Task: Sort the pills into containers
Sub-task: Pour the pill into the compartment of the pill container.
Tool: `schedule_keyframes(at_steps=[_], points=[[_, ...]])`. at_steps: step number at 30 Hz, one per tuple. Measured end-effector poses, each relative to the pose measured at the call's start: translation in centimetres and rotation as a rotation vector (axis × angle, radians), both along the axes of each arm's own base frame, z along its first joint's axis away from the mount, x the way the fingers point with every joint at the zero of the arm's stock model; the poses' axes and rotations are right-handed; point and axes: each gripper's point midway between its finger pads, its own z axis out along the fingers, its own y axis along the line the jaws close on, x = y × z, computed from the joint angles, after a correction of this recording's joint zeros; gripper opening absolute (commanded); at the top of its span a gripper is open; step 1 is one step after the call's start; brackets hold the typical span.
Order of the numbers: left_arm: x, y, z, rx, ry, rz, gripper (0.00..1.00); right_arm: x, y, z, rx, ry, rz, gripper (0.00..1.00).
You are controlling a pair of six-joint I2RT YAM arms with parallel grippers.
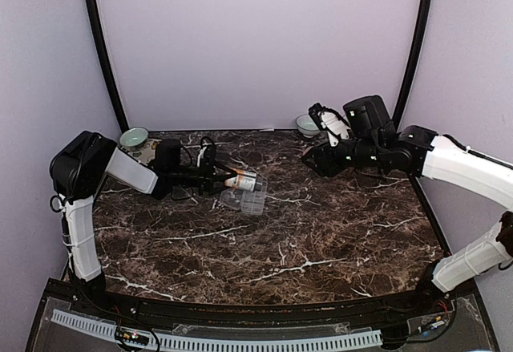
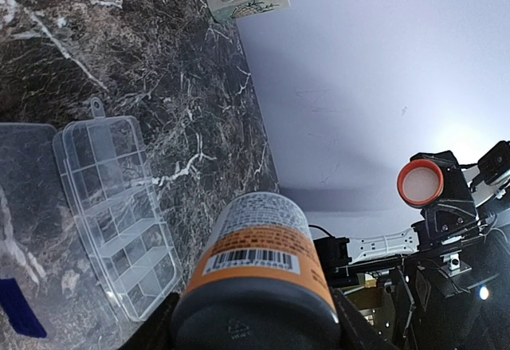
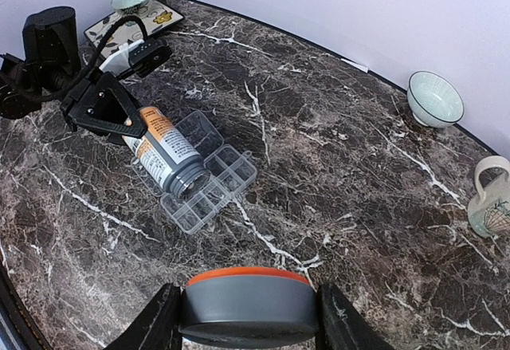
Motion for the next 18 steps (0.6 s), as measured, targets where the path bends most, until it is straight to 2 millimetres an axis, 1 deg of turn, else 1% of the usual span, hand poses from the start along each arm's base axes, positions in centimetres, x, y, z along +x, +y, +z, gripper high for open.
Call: schedule_keyframes(at_steps=[4, 18], points=[[-0.2, 0.4, -0.7, 0.009, 0.017, 0.007, 0.14, 0.2, 0.0, -0.1, 0.003, 0.001, 0.0, 0.4], [0.4, 1.5, -1.1, 0.024, -0.001, 0.041, 0.14, 0.3, 0.1, 0.0, 0.013, 0.002, 0.008, 0.4]])
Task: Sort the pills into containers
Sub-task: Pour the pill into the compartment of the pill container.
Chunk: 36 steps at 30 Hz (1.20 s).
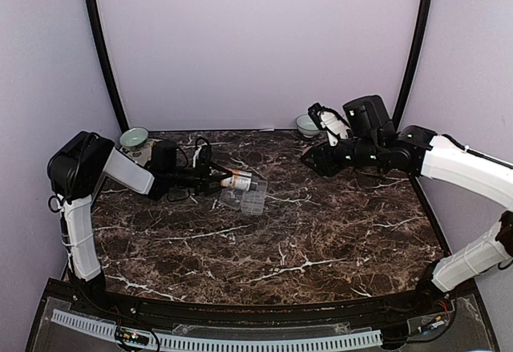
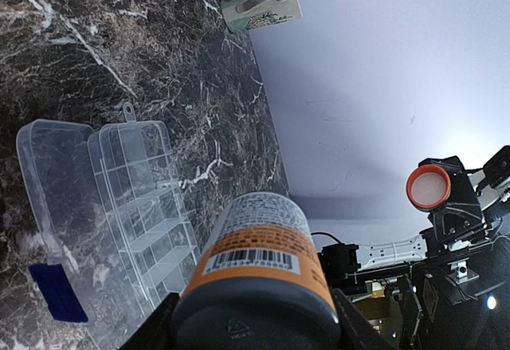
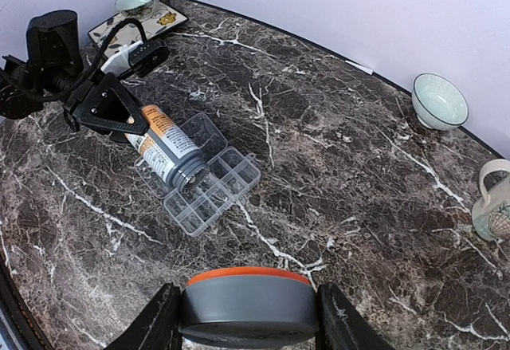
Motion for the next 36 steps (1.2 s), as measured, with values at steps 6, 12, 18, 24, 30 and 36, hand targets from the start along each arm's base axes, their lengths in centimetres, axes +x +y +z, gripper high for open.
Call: schedule_keyframes(at_steps=[6, 12, 18, 24, 30, 36], points=[[0.2, 0.5, 0.3, -0.001, -0.009, 0.014, 0.14, 0.1, 0.2, -0.6, -0.008, 0.013, 0.005, 0.4], [-0.1, 1.0, 0.0, 0.004, 0.003, 0.021, 0.14, 0.2, 0.2, -0.9, -0.012, 0.022, 0.006, 0.4], [-0.1, 1.4, -0.3, 0.008, 0.012, 0.029, 0.14, 0.3, 0.3, -1.3, -0.019, 0.029, 0.01, 0.4], [-0.1, 1.7, -0.5, 0.015, 0.003, 0.032, 0.14, 0.4, 0.4, -1.7, -0.025, 0.039, 0.013, 0.4], [-0.3, 2.0, -0.6, 0.027, 0.005, 0.031, 0.13, 0.5, 0.4, -2.0, -0.029, 0.043, 0.014, 0.39], [-0.6, 2.1, -0.7, 0.043, 0.002, 0.026, 0.13, 0.5, 0.5, -2.2, -0.03, 0.048, 0.016, 0.39]])
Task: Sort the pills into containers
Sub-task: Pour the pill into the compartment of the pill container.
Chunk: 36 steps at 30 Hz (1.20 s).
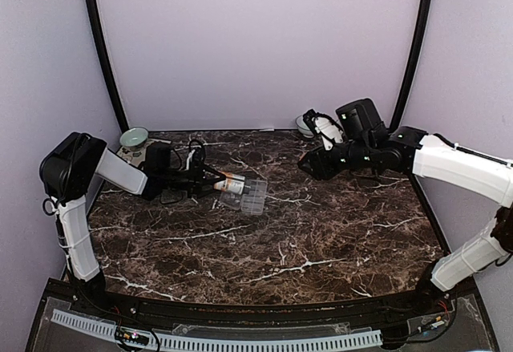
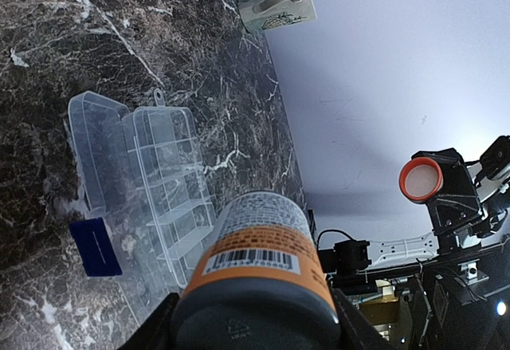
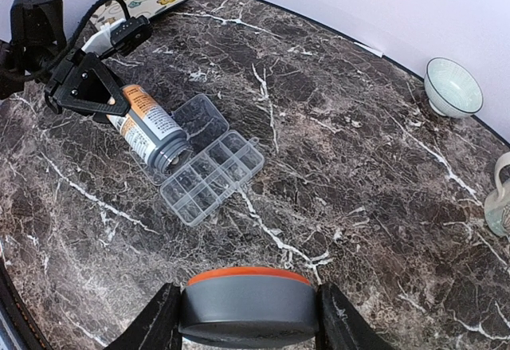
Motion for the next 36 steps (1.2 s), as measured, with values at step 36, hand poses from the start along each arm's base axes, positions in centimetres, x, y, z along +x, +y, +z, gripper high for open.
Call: schedule_keyframes(at_steps=[36], points=[[-0.6, 1.1, -0.4, 0.019, 0.018, -0.018, 0.13, 2.4, 9.5, -8.6, -0.011, 0.281, 0.051, 0.39]])
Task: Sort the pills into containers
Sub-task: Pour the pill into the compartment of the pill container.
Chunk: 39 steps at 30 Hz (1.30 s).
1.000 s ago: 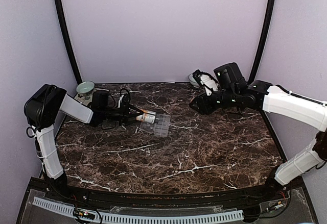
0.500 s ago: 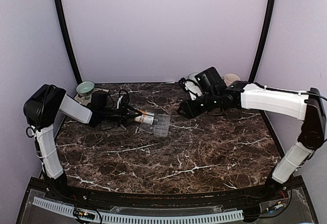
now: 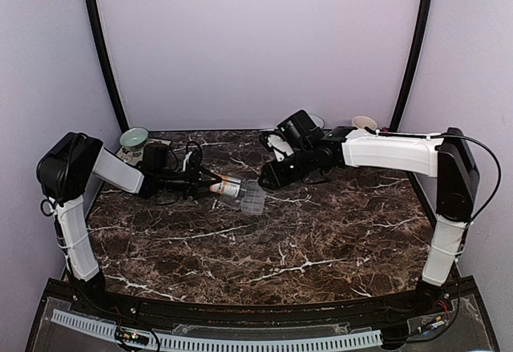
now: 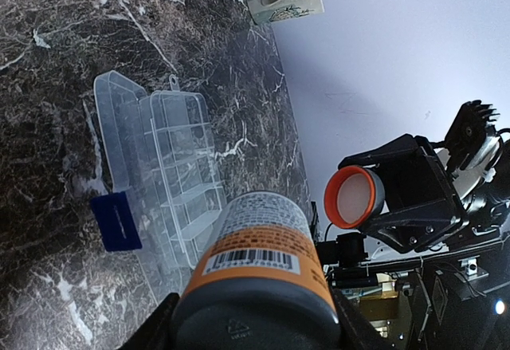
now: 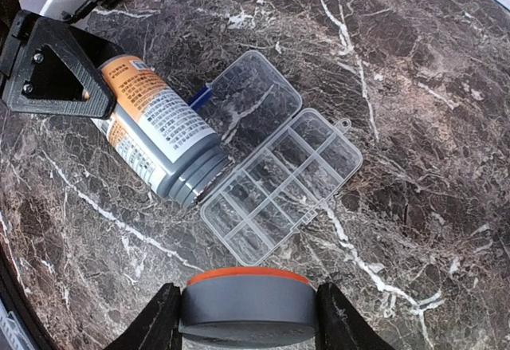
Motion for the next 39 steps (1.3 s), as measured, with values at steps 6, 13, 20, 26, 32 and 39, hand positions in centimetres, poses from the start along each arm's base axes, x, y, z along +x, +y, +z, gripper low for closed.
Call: schedule_keyframes(at_steps=[6, 13, 20, 26, 32, 39], points=[[0.1, 0.0, 0.1, 0.001, -0.007, 0.0, 0.13, 0.1, 1.2, -1.5, -0.005, 0.048, 0.004, 0.38], [0.2, 0.0, 0.2, 0.003, -0.01, -0.001, 0.13, 0.2, 1.9, -3.3, -0.022, 0.098, 0.004, 0.38], [0.3, 0.0, 0.1, 0.014, -0.008, -0.003, 0.13, 0.5, 3.0, -3.7, -0.014, 0.114, 0.009, 0.38], [0.2, 0.0, -0.1, 0.019, -0.005, -0.005, 0.13, 1.1, 3.7, -4.0, -0.013, 0.121, 0.006, 0.38], [0.3, 0.0, -0.1, 0.02, -0.006, -0.003, 0.13, 1.0, 3.5, -4.9, -0.034, 0.146, -0.002, 0.38], [0.4, 0.0, 0.1, 0.019, -0.01, -0.003, 0.13, 0.9, 3.4, -5.0, -0.037, 0.152, -0.006, 0.38]])
